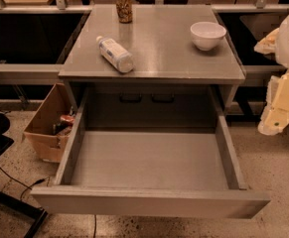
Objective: Place blue plastic bottle into top drawer
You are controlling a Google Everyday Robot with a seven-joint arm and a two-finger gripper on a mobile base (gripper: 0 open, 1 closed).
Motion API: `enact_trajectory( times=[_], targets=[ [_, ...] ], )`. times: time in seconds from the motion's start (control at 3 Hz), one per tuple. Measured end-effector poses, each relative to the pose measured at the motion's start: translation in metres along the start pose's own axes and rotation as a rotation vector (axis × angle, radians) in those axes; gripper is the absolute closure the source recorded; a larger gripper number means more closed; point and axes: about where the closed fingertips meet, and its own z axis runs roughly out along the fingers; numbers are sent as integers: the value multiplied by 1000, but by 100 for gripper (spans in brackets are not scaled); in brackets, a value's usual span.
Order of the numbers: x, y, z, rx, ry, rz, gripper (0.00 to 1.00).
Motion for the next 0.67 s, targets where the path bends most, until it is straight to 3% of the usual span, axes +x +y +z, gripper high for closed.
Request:
enact_trajectory(
  times=[0.33,0.67],
  targets=[
    [0,0,0,0,0,0,0],
    [-23,-21,6,5,6,6,0]
  ],
)
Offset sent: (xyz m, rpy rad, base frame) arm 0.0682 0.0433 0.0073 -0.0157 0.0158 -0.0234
